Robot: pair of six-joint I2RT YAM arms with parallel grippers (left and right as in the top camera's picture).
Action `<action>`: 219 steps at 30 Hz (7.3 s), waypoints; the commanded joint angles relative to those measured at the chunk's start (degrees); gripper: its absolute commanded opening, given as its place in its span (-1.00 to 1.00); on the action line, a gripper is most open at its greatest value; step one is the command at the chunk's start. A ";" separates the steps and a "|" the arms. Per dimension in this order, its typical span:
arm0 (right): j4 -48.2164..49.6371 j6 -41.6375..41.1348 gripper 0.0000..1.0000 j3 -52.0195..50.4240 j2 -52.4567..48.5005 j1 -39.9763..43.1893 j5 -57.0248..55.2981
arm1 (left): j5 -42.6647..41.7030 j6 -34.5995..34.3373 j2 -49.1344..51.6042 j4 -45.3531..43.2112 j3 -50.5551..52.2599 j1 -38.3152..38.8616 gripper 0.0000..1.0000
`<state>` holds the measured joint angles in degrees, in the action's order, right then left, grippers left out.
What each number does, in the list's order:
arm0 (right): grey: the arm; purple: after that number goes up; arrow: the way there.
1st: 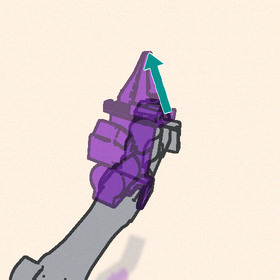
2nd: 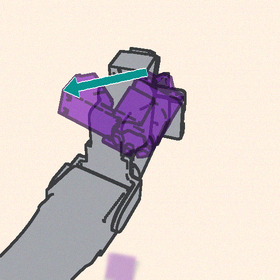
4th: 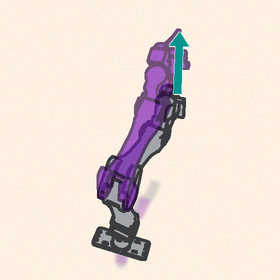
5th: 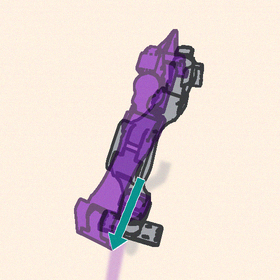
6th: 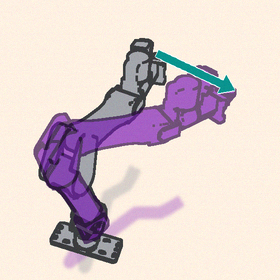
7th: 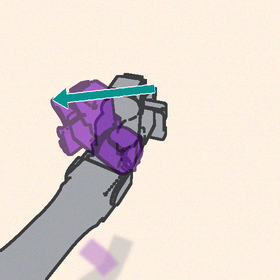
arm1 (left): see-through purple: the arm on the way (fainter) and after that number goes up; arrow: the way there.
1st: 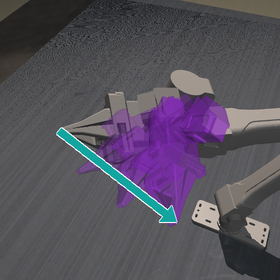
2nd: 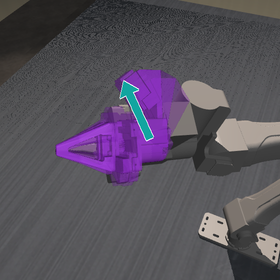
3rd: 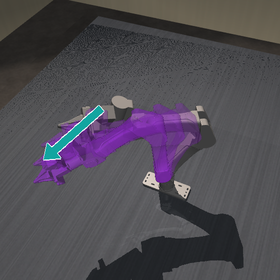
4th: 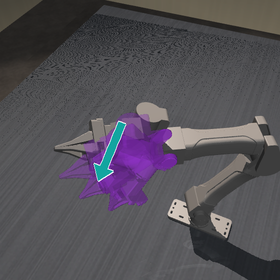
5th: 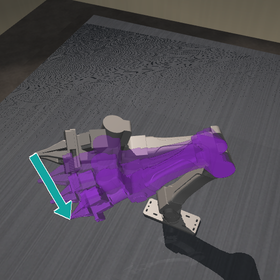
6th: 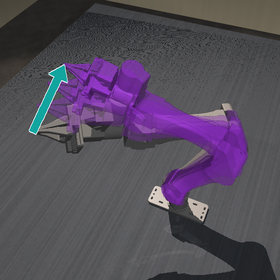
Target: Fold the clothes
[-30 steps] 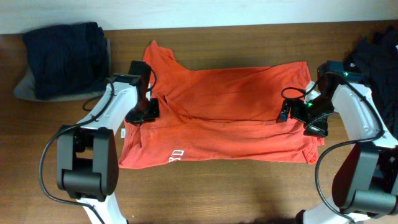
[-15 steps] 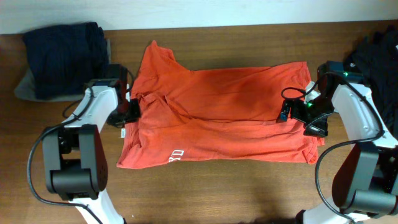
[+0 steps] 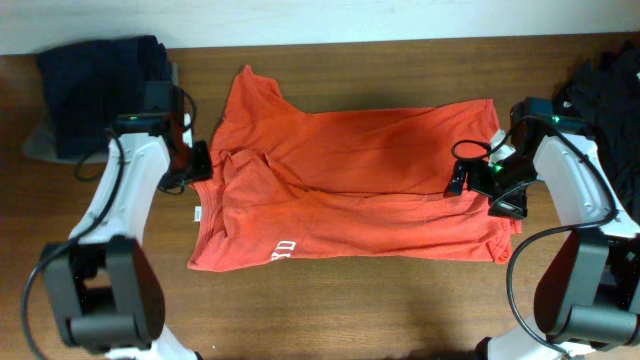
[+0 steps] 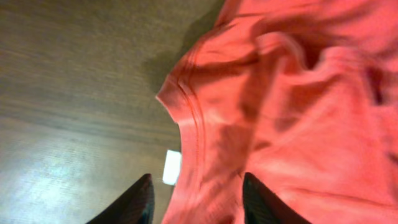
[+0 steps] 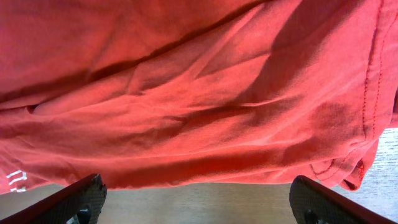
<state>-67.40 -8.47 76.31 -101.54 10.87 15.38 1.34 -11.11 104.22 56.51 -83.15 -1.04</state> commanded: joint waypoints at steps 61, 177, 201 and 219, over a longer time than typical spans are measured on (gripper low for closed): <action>0.55 0.79 0.98 -0.26 -0.04 -0.48 0.50 | 1.25 3.08 18.01 -8.50 7.87 -5.29 -0.91; 68.28 5.09 0.98 0.26 -17.90 -0.48 3.48 | -6.43 3.52 43.67 -36.33 -32.24 2.54 0.60; 71.56 9.33 1.00 1.60 -25.73 -1.97 -3.32 | -6.38 3.52 43.85 -36.57 -32.24 2.54 0.53; 73.75 4.98 0.75 1.68 -28.96 -5.14 -11.65 | -6.45 3.50 43.85 -36.13 -32.24 2.54 0.53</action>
<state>6.76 -1.98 77.76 -127.52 7.20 4.71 -4.89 -7.86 144.88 19.22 -115.52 1.76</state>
